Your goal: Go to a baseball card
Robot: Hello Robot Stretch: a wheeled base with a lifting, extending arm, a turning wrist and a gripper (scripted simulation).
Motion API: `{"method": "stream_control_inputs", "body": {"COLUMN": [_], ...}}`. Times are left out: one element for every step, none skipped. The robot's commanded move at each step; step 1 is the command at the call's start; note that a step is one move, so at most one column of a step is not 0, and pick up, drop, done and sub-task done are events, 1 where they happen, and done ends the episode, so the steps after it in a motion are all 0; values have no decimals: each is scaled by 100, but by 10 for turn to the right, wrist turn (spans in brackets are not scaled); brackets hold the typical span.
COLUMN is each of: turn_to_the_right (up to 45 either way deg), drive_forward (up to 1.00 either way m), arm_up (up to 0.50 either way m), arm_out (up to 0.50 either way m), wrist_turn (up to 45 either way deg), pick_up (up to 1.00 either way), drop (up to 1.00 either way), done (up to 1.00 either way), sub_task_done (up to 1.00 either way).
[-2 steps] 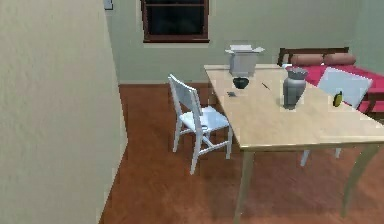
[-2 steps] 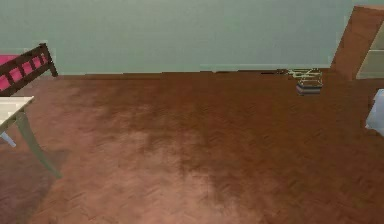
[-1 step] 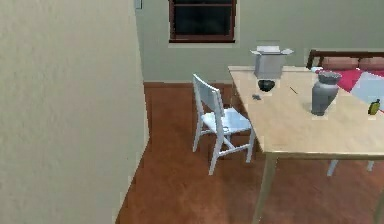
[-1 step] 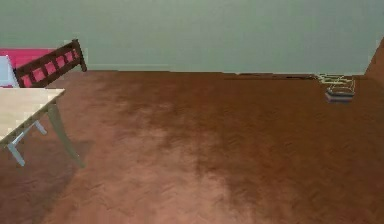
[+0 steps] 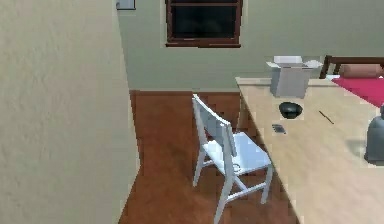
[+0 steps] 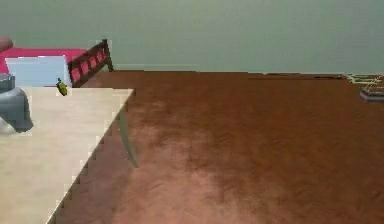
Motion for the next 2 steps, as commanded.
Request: {"method": "stream_control_inputs", "body": {"turn_to_the_right": [240, 0], "drive_forward": [0, 100], "arm_up": [0, 0], "arm_out": [0, 0], "wrist_turn": [0, 0], "pick_up": [0, 0], "drop": [0, 0], "done": [0, 0], "sub_task_done": [0, 0]}}
